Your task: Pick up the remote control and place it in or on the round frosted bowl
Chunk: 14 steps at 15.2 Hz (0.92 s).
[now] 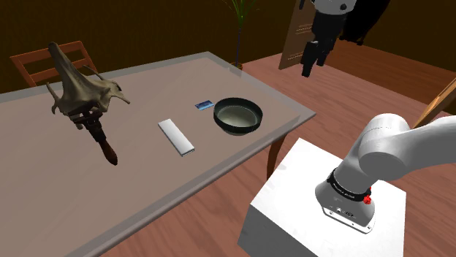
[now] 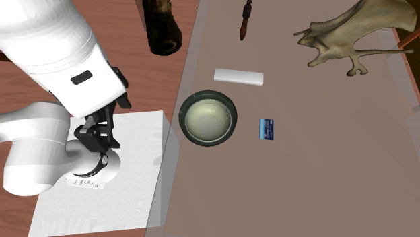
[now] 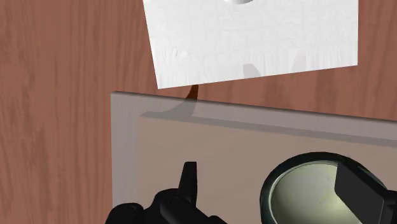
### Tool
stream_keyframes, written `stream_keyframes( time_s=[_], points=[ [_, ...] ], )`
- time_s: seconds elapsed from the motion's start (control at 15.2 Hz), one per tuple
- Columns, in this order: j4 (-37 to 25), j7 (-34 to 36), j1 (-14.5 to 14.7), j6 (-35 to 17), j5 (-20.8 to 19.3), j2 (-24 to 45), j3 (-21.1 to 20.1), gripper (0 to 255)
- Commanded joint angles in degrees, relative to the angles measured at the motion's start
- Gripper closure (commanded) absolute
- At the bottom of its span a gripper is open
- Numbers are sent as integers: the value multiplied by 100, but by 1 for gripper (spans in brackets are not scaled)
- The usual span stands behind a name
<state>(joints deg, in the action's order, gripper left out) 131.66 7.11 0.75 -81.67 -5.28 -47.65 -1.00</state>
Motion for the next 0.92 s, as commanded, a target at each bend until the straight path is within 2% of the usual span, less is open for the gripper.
stream_keyframes(
  time_s=[0.0,0.46,0.86],
  points=[
    [0,0,0,0,0,0,0,0],
    [146,699,126,-1010,430,878,-500,0],
    [-23,1260,209,-1834,651,1855,-910,0]
  ],
)
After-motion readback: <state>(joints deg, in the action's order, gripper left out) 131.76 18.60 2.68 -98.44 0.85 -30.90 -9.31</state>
